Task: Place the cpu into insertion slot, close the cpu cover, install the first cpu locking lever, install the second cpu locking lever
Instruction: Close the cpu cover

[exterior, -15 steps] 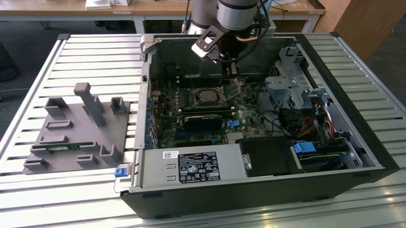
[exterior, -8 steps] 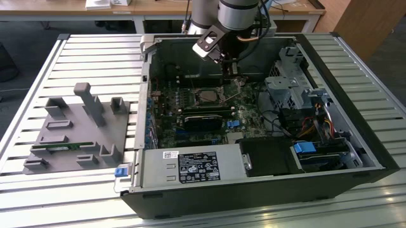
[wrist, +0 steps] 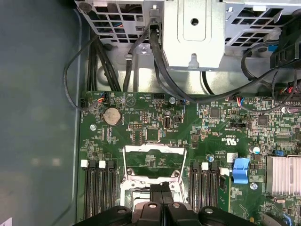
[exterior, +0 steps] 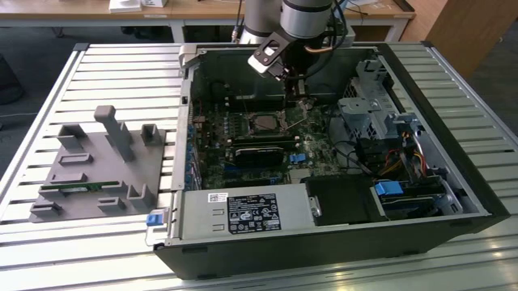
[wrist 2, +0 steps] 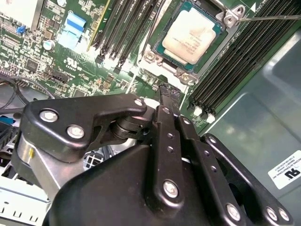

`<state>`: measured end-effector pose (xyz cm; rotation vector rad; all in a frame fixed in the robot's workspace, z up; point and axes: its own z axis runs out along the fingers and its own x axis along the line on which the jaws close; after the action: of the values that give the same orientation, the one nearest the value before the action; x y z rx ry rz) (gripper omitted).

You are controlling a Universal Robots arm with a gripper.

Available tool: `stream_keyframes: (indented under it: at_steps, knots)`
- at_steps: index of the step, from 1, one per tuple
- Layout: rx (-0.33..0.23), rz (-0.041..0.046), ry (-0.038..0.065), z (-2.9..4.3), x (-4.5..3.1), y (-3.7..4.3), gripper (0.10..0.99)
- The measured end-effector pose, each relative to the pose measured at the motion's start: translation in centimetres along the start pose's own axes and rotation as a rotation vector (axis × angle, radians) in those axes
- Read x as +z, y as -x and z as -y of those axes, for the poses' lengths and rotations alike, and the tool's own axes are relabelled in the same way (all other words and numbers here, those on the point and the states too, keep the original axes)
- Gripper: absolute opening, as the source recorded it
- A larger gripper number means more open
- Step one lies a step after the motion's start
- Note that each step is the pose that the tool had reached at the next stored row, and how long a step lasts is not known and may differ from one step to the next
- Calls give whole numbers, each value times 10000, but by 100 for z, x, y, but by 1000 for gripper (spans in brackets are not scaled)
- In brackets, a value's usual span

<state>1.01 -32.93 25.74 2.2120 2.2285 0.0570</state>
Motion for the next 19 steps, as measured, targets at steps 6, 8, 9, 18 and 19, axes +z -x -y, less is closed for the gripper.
stream_keyframes:
  at_steps: [6,8,9,18,19]
  knots:
    - [0,1,-14,-44,1,0,106]
    - [0,1,-18,-58,2,0,106]
    - [0,2,-20,-66,2,0,106]
    - [-24,0,-102,-214,7,2,106]
    - [-31,0,-109,-232,8,1,106]
